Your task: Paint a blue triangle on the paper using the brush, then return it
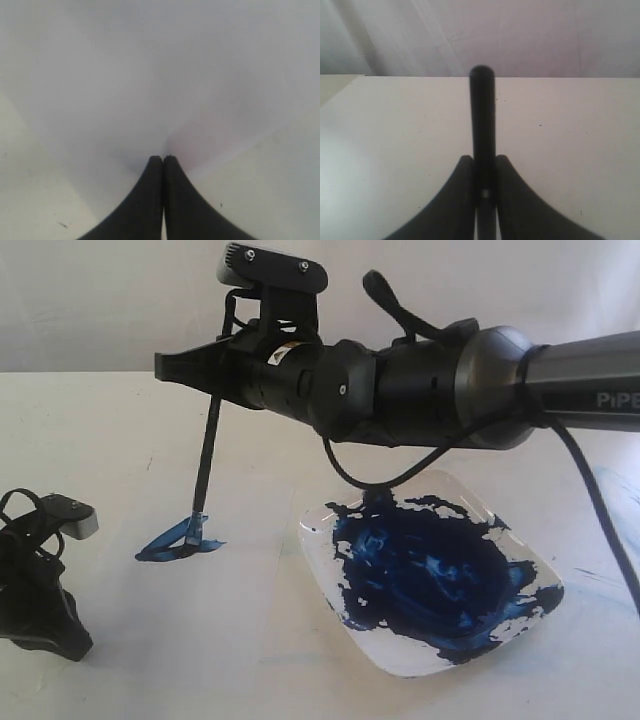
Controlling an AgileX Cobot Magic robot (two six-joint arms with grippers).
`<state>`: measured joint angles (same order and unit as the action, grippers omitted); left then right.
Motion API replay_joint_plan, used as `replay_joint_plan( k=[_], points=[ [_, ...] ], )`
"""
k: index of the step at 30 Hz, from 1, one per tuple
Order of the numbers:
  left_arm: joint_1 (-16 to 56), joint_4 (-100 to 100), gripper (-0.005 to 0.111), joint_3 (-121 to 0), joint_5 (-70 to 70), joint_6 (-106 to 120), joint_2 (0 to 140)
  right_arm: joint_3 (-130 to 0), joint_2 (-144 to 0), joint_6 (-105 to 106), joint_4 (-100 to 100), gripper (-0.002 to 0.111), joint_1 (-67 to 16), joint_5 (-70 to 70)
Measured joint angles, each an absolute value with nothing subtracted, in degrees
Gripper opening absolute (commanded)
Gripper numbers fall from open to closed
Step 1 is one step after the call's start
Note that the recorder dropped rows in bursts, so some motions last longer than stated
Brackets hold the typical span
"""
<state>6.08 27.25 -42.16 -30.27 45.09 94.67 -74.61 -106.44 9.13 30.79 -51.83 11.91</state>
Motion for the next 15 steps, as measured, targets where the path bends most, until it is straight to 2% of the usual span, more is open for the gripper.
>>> replay_joint_plan(
  k=[15],
  points=[
    [6.1, 27.2, 0.0, -42.2, -30.3, 45.1, 94.7, -74.6, -105.5, 11.2, 31.0, 0.0, -50.4, 9.3]
  ],
)
